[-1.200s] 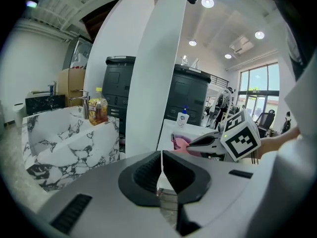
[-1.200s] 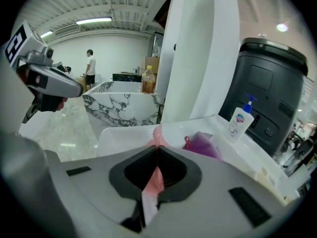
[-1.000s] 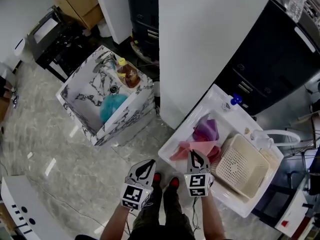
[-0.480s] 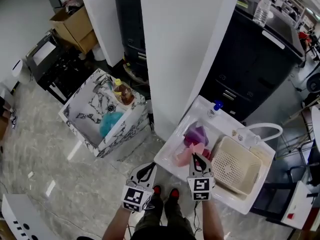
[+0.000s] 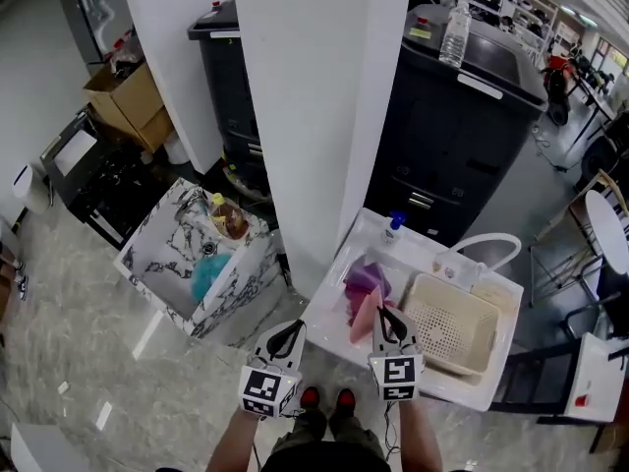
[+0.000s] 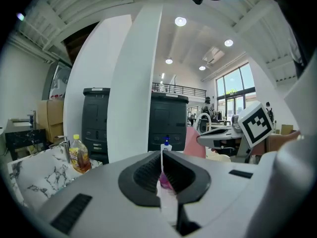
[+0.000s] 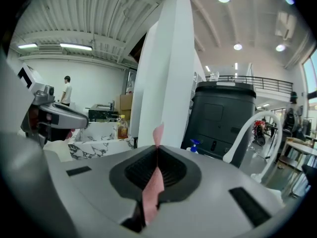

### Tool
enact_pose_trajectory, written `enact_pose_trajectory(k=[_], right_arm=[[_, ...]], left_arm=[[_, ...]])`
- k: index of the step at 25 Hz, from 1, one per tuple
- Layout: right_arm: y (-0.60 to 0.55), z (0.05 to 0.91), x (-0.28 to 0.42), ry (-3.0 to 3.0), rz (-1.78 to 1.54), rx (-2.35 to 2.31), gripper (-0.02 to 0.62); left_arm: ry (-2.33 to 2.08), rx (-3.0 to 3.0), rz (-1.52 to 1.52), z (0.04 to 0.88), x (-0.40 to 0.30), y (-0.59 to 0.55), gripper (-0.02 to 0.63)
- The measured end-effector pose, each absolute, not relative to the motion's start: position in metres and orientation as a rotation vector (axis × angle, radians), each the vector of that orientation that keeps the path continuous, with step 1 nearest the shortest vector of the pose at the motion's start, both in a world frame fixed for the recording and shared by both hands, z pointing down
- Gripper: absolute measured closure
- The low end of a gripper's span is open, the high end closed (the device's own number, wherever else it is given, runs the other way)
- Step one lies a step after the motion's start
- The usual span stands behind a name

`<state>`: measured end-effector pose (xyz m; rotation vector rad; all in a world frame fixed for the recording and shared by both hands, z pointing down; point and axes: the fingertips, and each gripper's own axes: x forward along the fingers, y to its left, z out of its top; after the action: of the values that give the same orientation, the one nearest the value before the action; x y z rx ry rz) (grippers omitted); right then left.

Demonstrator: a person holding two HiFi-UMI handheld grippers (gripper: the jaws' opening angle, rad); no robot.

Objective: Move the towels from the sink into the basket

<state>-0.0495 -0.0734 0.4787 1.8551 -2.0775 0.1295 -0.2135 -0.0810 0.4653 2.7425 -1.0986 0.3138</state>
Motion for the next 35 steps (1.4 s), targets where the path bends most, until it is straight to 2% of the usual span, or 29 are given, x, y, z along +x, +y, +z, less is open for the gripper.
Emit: enact_pose_trajectory(k=[14, 27, 35], right_arm=[[-0.025, 0.429, -0.001, -1.909, 0.087, 2.18, 0.561], [0.026, 0.41, 0.072, -1.697, 0.04, 2.352, 0.561], [0.031, 0.431, 0.117, -1.656, 0.116, 2.369, 0.561]], left_arm=[[-0.906, 2.912, 0.238, 0.423, -0.179, -0.079, 0.589], [-0.629, 2.992, 0.228, 0.421, -0.106, -0.052, 0.589], [-0.561, 2.985, 0.277, 0.434, -0.052, -0.05, 0.589]])
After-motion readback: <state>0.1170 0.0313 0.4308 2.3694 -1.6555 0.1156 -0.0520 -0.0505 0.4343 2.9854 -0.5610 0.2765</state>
